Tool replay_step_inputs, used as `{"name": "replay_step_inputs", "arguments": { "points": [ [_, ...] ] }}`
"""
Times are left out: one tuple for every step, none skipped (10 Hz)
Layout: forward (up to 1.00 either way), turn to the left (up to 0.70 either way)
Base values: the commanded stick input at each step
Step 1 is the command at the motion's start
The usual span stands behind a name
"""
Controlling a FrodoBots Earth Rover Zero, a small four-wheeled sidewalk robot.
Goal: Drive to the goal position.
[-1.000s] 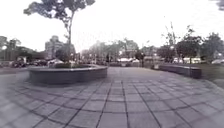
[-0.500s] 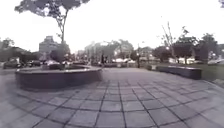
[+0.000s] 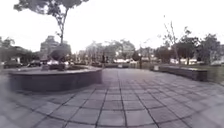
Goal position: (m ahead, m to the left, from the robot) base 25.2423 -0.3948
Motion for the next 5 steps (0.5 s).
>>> {"name": "replay_step_inputs", "arguments": {
  "points": [
    [0.70,0.00],
    [0.70,0.00],
    [0.70,-0.09],
    [0.70,-0.35],
    [0.70,-0.35]
  ]
}}
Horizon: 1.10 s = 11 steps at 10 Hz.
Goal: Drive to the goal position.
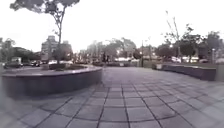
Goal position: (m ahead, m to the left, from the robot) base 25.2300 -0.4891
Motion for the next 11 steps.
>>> {"name": "replay_step_inputs", "arguments": {
  "points": [
    [0.70,-0.35],
    [0.70,-0.05],
    [0.70,0.00],
    [0.70,0.00],
    [0.70,0.00],
    [0.70,0.00],
    [0.70,0.00],
    [0.70,0.00],
    [0.70,0.00],
    [0.70,0.00],
    [0.70,0.00]
  ]
}}
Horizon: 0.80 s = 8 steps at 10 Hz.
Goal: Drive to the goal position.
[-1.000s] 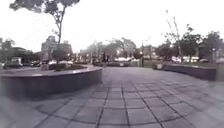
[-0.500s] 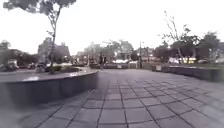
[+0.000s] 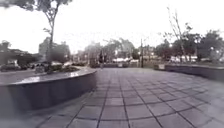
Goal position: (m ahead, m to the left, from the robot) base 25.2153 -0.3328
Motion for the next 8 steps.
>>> {"name": "replay_step_inputs", "arguments": {
  "points": [
    [0.70,0.00],
    [0.70,-0.15],
    [0.70,-0.35],
    [0.70,-0.35],
    [0.70,-0.35],
    [0.70,-0.35],
    [0.70,-0.35],
    [0.70,-0.31]
  ]
}}
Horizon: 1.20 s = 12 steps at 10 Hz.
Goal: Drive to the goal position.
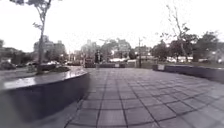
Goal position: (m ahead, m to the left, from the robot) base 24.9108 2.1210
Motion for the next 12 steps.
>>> {"name": "replay_step_inputs", "arguments": {
  "points": [
    [0.70,-0.15],
    [0.70,0.00],
    [0.70,0.00],
    [0.70,0.00],
    [0.70,0.00],
    [0.70,0.00],
    [0.70,0.00],
    [0.70,0.00],
    [0.70,0.00],
    [0.70,0.00],
    [0.70,0.00],
    [0.70,0.00]
  ]
}}
